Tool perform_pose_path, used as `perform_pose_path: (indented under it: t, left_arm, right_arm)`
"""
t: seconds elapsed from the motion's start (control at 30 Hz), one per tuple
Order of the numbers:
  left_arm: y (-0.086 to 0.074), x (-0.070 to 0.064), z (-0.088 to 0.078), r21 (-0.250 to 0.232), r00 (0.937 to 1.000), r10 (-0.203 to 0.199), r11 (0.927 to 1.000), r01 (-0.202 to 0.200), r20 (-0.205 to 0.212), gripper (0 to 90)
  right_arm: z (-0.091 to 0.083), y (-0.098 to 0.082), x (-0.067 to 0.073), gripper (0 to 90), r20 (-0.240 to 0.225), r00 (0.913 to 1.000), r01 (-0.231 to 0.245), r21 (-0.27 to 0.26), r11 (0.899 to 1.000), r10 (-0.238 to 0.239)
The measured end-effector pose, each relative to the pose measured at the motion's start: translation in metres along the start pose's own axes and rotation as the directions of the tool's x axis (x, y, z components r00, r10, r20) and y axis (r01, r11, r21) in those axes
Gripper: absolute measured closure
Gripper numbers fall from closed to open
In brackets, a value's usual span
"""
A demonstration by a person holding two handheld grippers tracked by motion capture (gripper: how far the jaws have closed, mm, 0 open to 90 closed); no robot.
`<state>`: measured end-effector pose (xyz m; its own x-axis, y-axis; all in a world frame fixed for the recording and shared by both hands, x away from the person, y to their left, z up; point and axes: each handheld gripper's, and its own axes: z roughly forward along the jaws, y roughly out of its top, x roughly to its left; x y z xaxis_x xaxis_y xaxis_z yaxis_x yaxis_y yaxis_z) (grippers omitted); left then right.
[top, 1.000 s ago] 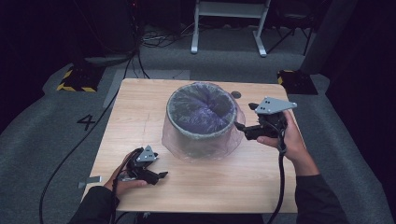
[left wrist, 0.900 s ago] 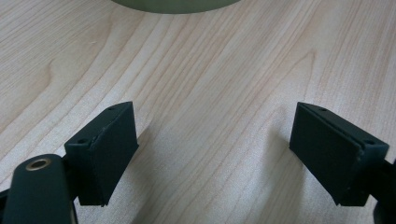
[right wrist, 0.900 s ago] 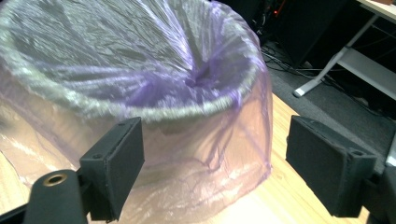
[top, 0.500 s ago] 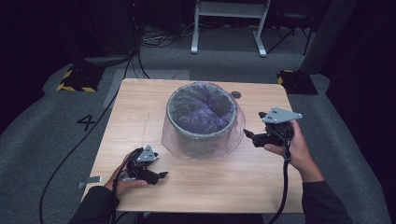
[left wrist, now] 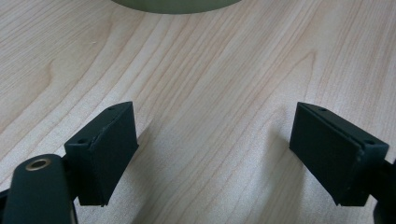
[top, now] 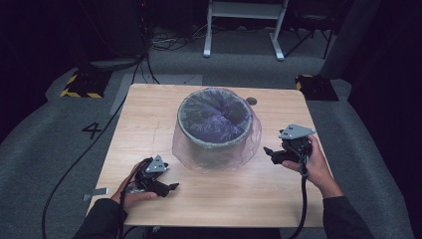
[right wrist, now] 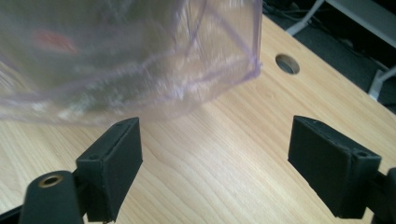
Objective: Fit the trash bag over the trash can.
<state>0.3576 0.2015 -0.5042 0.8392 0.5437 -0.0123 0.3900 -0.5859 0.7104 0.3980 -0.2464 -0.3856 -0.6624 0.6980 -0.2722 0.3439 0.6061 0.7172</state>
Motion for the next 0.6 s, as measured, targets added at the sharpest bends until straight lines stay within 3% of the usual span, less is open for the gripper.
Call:
perform_pose_path:
  t: [0.4,0.6]
  left_arm:
    - [0.0,0.0,0.0,0.0,1.0,0.0,1.0,0.0,0.0,14.6]
    - [0.0,0.0,0.0,0.0,1.0,0.0,1.0,0.0,0.0,14.6]
  right_arm:
    - [0.023,-0.031,0.009,17.7,-0.008,0.9999,0.01,0.112,0.994,-0.009]
    - [0.029,-0.045,0.013,17.8,-0.013,0.9999,0.007,0.141,0.99,-0.005]
